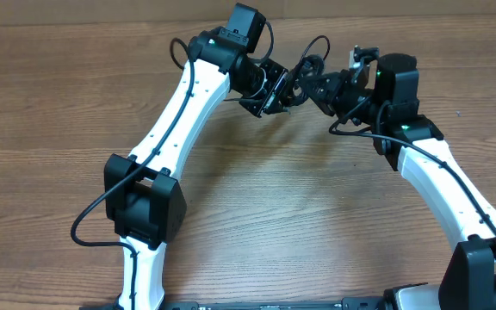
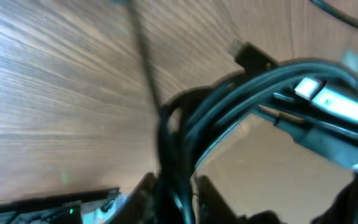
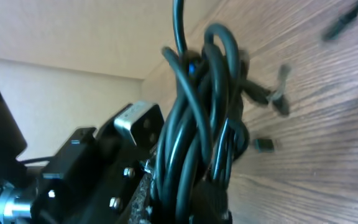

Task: Untangle cables

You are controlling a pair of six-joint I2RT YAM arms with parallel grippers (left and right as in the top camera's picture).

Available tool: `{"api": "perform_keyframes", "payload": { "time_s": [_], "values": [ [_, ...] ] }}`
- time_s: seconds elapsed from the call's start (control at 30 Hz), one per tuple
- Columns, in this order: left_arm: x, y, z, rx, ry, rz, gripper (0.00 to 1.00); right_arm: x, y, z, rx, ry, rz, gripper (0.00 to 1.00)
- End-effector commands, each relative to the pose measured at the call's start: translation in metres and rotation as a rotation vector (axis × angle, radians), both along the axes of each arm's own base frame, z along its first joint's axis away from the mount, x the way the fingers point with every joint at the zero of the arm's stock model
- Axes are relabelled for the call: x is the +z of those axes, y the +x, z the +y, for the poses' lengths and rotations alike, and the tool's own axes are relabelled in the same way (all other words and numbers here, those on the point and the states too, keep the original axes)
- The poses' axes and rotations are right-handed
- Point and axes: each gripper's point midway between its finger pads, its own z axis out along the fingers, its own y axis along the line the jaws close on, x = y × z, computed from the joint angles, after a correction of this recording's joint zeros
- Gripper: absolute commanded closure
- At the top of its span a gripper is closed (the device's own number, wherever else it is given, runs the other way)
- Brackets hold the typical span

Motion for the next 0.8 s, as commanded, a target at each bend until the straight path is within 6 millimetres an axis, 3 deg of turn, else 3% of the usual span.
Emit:
{"api": "perform_keyframes", "payload": {
  "time_s": [0.0,0.23,0.27,0.33,0.4,0.47,0.5,0.63,0.77],
  "values": [
    [-0.014,0.011,0.012,0.058,0.066,0.008,0.96,0.006,0.003,-0.002,-0.012,0.007,-0.012,0.96],
    [-0.022,0.042,0.045,-0.030,0.206,-0.221,0.96,-0.001,-0.004,0.000,0.019,-0.009,0.008,0.96],
    [-0.022,0.047,0.050,-0.068,0.238,-0.274,0.96,-0.004,-0.005,0.000,0.030,-0.028,0.001,0.90],
    [-0.024,0.057,0.066,-0.168,0.315,-0.386,0.96,-0.012,-0.010,-0.002,0.061,-0.080,-0.012,0.62],
    [-0.024,0.064,0.080,-0.302,0.381,-0.493,0.96,-0.024,-0.016,-0.007,0.083,-0.126,0.004,0.27],
    [-0.022,0.066,0.089,-0.497,0.420,-0.619,0.96,-0.038,-0.025,-0.016,0.101,-0.172,0.047,0.09],
    [-0.022,0.065,0.094,-0.574,0.435,-0.658,0.96,-0.043,-0.028,-0.021,0.101,-0.184,0.068,0.04],
    [-0.021,0.057,0.107,-0.827,0.467,-0.763,0.96,-0.058,-0.036,-0.044,0.097,-0.225,0.119,0.00],
    [-0.023,0.039,0.107,-1.116,0.462,-0.850,0.96,-0.038,-0.050,-0.034,0.296,-0.175,-0.061,0.00]
  ]
}}
